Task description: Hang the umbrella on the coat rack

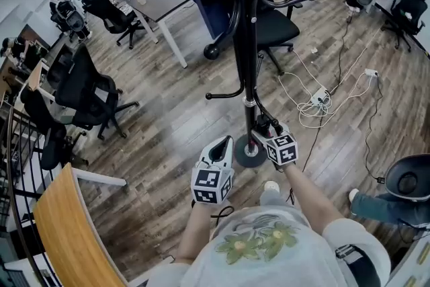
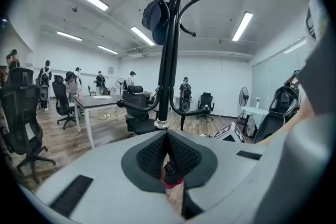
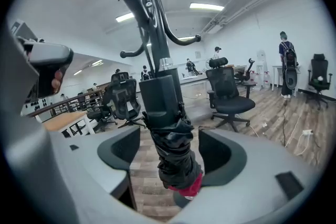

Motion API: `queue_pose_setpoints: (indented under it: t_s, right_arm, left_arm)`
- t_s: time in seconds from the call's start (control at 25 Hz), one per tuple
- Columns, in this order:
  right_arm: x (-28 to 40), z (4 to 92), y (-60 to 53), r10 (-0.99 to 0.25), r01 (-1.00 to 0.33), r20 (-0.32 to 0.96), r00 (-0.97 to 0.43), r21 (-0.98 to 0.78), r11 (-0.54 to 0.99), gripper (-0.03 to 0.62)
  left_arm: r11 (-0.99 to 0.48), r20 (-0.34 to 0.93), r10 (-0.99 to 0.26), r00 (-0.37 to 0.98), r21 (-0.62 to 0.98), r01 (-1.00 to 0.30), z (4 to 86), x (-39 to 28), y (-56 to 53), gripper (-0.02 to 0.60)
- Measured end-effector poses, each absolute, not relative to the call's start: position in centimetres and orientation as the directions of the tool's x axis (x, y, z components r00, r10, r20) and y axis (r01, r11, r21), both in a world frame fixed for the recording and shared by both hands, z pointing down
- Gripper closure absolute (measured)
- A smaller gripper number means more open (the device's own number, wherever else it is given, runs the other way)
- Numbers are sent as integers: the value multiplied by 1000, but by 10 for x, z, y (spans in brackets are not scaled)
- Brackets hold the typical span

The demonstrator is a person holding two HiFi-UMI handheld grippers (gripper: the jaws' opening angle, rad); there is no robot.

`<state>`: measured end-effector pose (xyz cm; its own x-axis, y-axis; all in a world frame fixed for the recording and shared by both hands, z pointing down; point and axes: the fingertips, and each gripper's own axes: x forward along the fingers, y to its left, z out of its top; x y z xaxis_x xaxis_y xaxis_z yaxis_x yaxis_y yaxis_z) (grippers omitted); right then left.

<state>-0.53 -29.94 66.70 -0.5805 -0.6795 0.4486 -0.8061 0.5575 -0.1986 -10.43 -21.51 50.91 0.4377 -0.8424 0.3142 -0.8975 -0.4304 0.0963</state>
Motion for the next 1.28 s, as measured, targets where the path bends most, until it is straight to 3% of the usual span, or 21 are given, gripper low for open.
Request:
queue_pose_setpoints:
  t_s: [0.36,0.76,0.88,1.28]
  right_arm:
    - [3,632,-275,-708,-810,400,-582,-210,548,248]
    - [10,565,-241,-749,-794,262,-608,-206,572,472]
    - [9,549,-233,-747,-782,231,-623,-160,603,587]
    - [2,511,-201,-718,-736,188,-670,-45,675,589]
  left_arm:
    - [-451,310,-832,461,107,-886,509,-99,-213,577]
    - [-465,299,-822,484,137,-874,508,-93,-209,577]
    - [-470,289,-820,494,154,-869,505,-90,-210,577]
    - [-490,259,-815,518,169,-856,490,-82,-206,577]
